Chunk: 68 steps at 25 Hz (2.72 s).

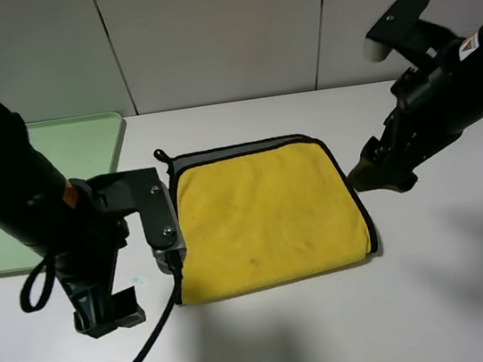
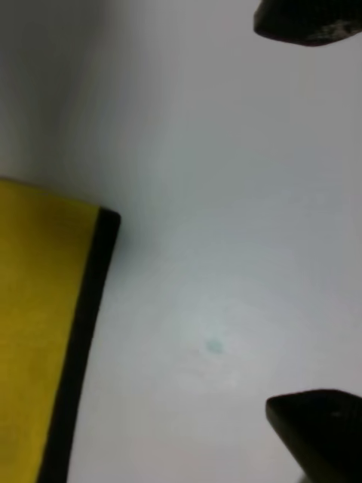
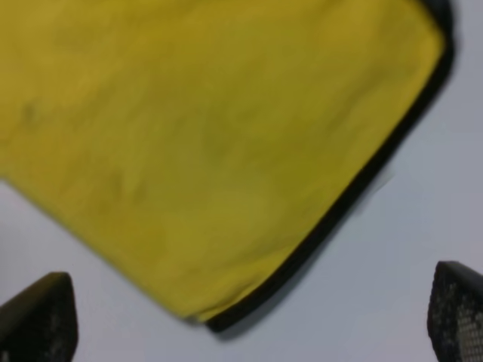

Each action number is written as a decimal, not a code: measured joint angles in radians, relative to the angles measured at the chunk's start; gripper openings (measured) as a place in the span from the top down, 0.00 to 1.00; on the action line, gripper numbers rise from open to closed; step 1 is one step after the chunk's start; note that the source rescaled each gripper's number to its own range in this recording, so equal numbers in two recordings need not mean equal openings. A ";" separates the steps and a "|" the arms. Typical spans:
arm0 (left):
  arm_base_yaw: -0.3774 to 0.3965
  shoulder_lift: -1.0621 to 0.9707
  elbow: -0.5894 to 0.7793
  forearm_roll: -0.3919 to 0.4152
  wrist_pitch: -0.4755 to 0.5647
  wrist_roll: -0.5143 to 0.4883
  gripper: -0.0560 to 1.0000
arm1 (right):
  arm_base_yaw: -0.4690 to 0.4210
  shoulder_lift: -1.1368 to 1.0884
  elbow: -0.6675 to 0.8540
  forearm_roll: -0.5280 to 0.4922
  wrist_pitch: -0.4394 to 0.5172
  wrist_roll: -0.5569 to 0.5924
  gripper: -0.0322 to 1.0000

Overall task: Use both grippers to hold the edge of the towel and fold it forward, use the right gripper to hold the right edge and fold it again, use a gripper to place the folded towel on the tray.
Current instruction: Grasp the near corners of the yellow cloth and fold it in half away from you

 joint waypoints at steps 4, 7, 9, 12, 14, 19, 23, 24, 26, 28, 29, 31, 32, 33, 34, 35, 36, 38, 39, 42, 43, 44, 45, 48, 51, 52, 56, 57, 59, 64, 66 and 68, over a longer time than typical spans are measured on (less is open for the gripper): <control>-0.006 0.072 0.000 0.000 -0.018 0.010 0.09 | 0.000 0.063 0.000 -0.027 0.084 -0.167 0.00; -0.006 0.081 0.000 0.000 -0.022 0.013 0.09 | 0.000 0.084 -0.001 -0.032 0.099 -0.326 0.00; -0.006 0.081 0.000 0.000 -0.024 0.013 0.09 | 0.000 0.098 -0.001 -0.021 0.105 -0.440 0.00; -0.006 0.081 0.000 0.000 -0.024 0.013 0.09 | 0.014 0.117 -0.001 0.008 0.125 -0.564 0.00; -0.006 0.081 0.000 0.000 -0.026 0.013 0.09 | 0.039 0.136 -0.001 0.013 0.127 -0.617 0.00; -0.006 0.081 0.000 0.000 -0.026 0.013 0.09 | 0.141 0.223 -0.001 -0.011 0.124 -0.672 0.00; -0.006 0.081 0.000 0.000 -0.011 0.013 0.09 | 0.173 0.280 -0.001 -0.036 0.110 -0.677 0.00; -0.006 0.081 0.000 0.000 -0.007 0.013 0.09 | 0.175 0.292 -0.001 -0.050 0.106 -0.678 0.00; -0.006 0.081 0.000 0.000 -0.004 0.013 0.09 | 0.176 0.309 -0.001 -0.083 0.094 -0.677 0.00; -0.006 0.081 0.000 0.000 -0.003 0.013 0.09 | 0.176 0.328 -0.001 -0.106 0.088 -0.673 0.00; -0.006 0.081 0.000 0.000 -0.003 0.013 0.09 | 0.178 0.338 -0.001 -0.113 0.082 -0.671 0.00; -0.006 0.081 0.000 0.000 -0.004 0.013 0.09 | 0.178 0.356 -0.001 -0.118 0.070 -0.668 0.00; -0.006 0.081 0.000 0.000 -0.004 0.013 0.09 | 0.178 0.365 -0.001 -0.123 0.066 -0.667 0.00; -0.006 0.081 0.000 0.000 -0.004 0.013 0.09 | 0.178 0.373 -0.001 -0.127 0.061 -0.665 0.00; -0.006 0.081 0.000 0.000 -0.004 0.013 0.09 | 0.178 0.379 -0.001 -0.131 0.054 -0.665 0.00; -0.006 0.081 0.000 0.000 -0.004 0.013 0.09 | 0.178 0.386 -0.001 -0.133 0.044 -0.665 0.00; -0.006 0.081 0.000 0.000 -0.004 0.013 0.09 | 0.178 0.394 -0.001 -0.135 0.035 -0.665 0.00; -0.006 0.081 0.000 0.001 -0.004 0.013 0.09 | 0.178 0.411 -0.002 -0.135 0.021 -0.665 0.00; -0.006 0.081 0.000 0.001 -0.004 0.013 0.09 | 0.178 0.422 -0.002 -0.135 0.018 -0.665 0.00; -0.006 0.081 0.000 0.000 -0.004 0.013 0.09 | 0.178 0.452 -0.002 -0.138 0.008 -0.665 0.00; -0.006 0.081 0.000 0.000 -0.005 0.013 0.09 | 0.178 0.460 -0.002 -0.140 0.000 -0.665 0.00; -0.006 0.081 0.000 0.000 -0.007 0.013 0.09 | 0.178 0.468 -0.002 -0.145 -0.010 -0.665 0.00; -0.006 0.081 0.000 0.000 -0.011 0.013 0.09 | 0.178 0.476 -0.002 -0.148 -0.016 -0.665 0.00; -0.006 0.081 0.000 0.000 -0.021 0.013 0.09 | 0.178 0.513 -0.003 -0.157 -0.039 -0.665 0.00; -0.006 0.081 0.000 0.000 -0.037 0.013 0.09 | 0.178 0.530 -0.010 -0.157 -0.039 -0.665 0.00; -0.006 0.081 0.000 0.000 -0.042 0.013 0.09 | 0.178 0.535 -0.011 -0.157 -0.038 -0.665 0.00; -0.006 0.081 0.000 0.000 -0.090 0.013 0.09 | 0.178 0.546 -0.013 -0.157 -0.037 -0.665 0.00; -0.006 0.081 0.000 0.000 -0.107 0.013 0.09 | 0.178 0.546 -0.014 -0.157 -0.037 -0.665 0.00; -0.009 0.081 0.000 0.000 -0.148 0.013 0.09 | 0.178 0.548 -0.014 -0.157 -0.037 -0.665 0.00; -0.018 0.106 0.000 -0.007 -0.238 0.036 0.10 | 0.178 0.549 -0.015 -0.157 -0.042 -0.665 0.00; -0.018 0.120 -0.003 -0.017 -0.259 0.037 0.10 | 0.178 0.549 -0.015 -0.157 -0.042 -0.664 0.00; -0.018 0.144 -0.021 -0.041 -0.279 0.039 0.10 | 0.178 0.549 -0.015 -0.154 -0.042 -0.662 0.00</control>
